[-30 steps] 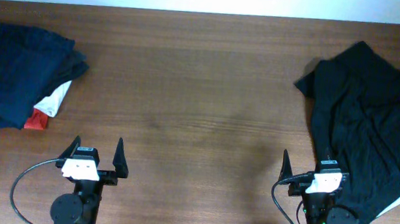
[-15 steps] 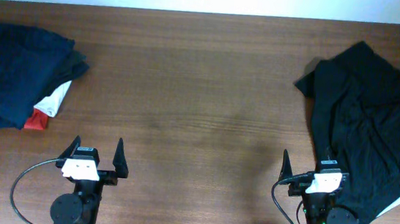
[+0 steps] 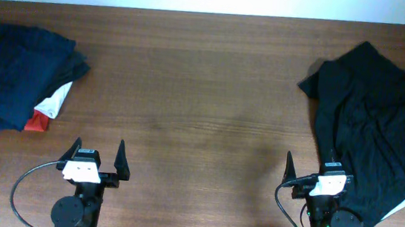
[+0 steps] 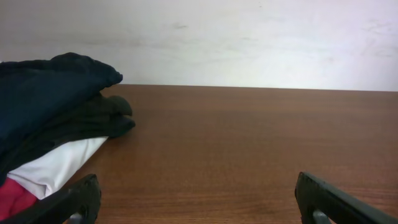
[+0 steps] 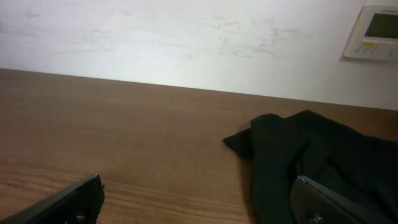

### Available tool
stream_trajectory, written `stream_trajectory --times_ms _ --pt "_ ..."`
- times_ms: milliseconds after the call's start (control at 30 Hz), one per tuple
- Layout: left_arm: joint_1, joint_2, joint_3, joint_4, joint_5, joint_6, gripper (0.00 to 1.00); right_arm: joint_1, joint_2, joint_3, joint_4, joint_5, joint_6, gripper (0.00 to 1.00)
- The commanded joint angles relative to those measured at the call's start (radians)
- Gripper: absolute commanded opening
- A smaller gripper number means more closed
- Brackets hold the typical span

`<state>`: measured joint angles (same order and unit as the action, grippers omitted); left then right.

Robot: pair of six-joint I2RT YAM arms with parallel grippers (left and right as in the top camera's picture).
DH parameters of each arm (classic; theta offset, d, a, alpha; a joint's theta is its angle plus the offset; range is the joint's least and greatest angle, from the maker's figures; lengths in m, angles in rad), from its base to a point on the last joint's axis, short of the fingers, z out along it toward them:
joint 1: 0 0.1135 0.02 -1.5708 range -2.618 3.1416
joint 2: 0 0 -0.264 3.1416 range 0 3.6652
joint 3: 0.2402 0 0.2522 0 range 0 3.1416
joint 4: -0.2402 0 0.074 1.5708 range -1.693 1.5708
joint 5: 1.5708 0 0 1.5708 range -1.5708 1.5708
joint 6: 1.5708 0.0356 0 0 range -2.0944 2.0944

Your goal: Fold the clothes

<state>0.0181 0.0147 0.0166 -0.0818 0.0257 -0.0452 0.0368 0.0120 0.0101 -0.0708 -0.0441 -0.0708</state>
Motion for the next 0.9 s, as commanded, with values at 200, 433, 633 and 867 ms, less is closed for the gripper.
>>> stream_trajectory --times_ms 200,433,633,867 --pt "-0.004 -0.001 -0.006 -0.001 0.001 0.019 0.99 -0.005 -0.004 -0.005 -0.005 0.011 0.003 0.99" --pt "-0.004 -0.001 -0.006 -0.001 0.000 0.019 0.99 -0.005 -0.004 -0.005 -0.005 0.011 0.000 0.99" --pt "-0.004 -0.001 -0.006 -0.001 0.004 0.019 0.99 -0.005 -0.004 -0.005 0.022 -0.026 0.063 0.99" --pt "-0.004 -0.001 0.013 -0.003 0.004 0.019 0.99 -0.005 0.000 0.031 -0.018 -0.022 0.117 0.99"
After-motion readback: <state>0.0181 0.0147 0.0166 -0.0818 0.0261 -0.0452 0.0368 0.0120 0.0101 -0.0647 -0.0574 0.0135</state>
